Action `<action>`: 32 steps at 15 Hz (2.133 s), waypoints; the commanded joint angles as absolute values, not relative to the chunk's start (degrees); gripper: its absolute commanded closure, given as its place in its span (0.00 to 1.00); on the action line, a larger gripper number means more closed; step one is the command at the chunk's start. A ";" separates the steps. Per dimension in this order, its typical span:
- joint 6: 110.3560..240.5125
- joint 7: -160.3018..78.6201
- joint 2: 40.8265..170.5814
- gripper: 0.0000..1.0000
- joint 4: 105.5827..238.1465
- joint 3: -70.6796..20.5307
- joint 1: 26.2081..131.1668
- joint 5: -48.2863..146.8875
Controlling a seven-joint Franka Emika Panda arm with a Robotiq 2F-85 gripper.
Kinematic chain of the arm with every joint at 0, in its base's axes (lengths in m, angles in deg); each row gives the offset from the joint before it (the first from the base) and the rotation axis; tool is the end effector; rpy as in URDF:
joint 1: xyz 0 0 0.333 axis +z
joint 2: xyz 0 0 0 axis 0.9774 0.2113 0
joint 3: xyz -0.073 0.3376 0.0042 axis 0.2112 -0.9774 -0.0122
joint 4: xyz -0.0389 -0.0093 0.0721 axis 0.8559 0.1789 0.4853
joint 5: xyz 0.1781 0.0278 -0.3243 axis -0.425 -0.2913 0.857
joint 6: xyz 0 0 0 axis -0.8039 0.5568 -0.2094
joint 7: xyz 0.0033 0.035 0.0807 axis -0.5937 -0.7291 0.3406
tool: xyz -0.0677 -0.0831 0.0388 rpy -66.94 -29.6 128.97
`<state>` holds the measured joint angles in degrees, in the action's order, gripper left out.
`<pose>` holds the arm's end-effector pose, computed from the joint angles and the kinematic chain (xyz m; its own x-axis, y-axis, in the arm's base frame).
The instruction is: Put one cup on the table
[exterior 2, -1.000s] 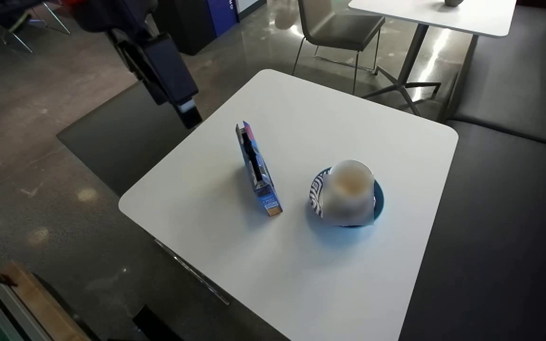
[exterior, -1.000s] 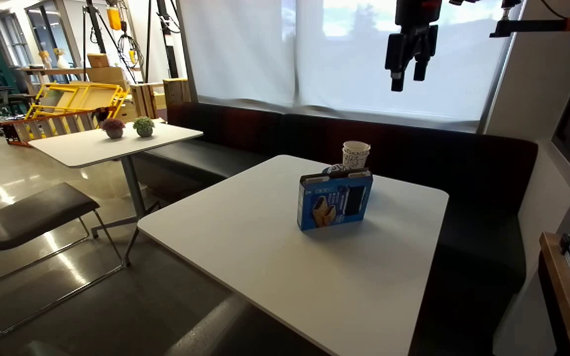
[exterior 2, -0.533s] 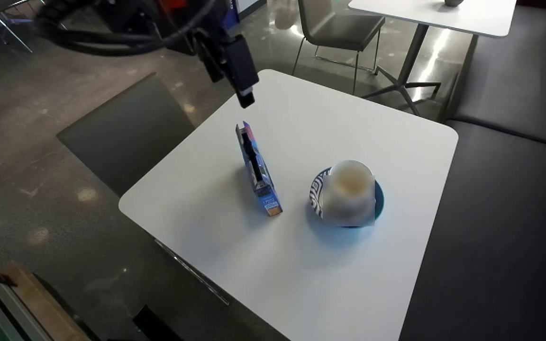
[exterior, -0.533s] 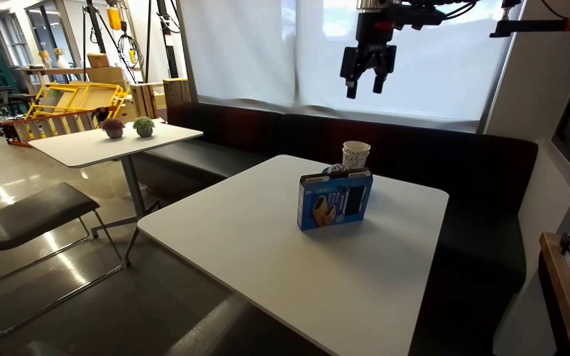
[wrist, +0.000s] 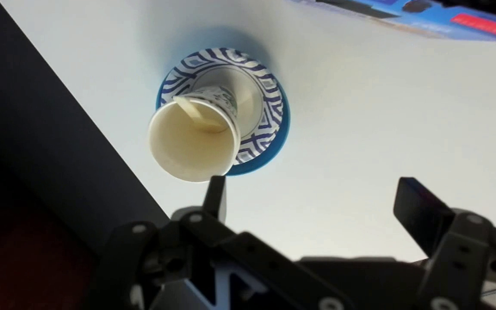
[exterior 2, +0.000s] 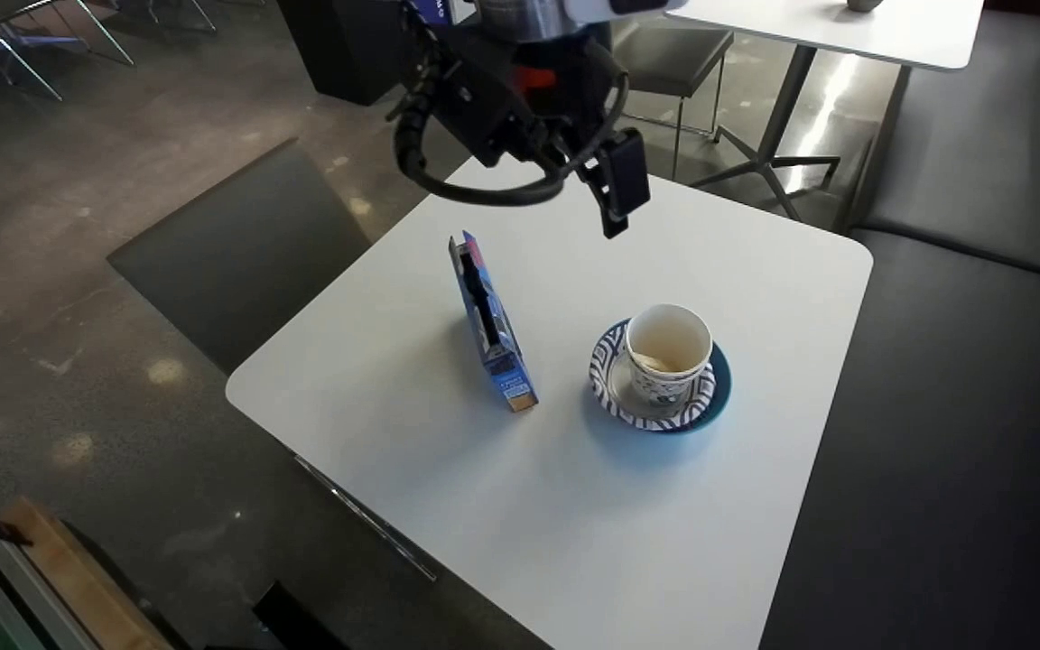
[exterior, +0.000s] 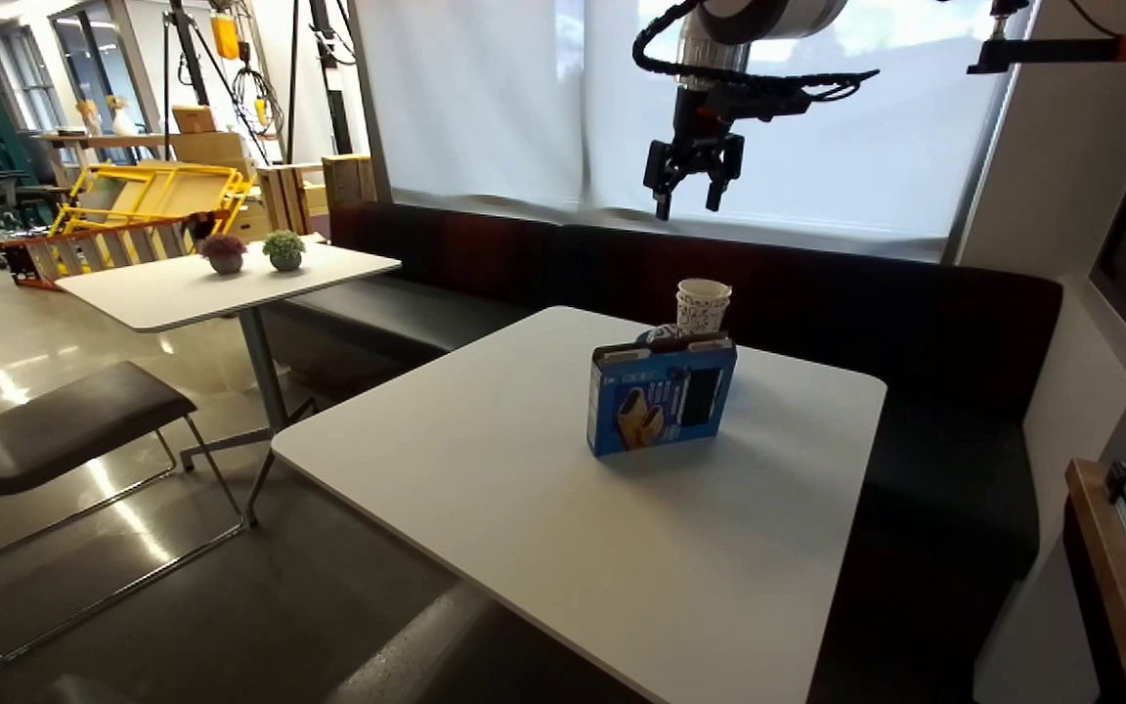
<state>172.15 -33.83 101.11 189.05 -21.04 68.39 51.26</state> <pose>0.5819 -0.1798 0.4397 0.8873 -0.4221 0.1857 -0.4397 -0.8958 0.0651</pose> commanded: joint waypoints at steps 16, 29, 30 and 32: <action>171.64 -36.13 113.33 0.00 179.00 -18.82 66.47 48.13; 171.70 -35.79 122.82 0.46 172.37 -18.77 64.73 46.17; 171.90 -35.67 123.26 0.49 172.14 -18.57 64.83 46.54; 171.60 -34.84 123.86 0.51 171.71 -18.03 65.11 47.07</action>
<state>171.85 -35.39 121.90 173.64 -18.78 64.89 47.37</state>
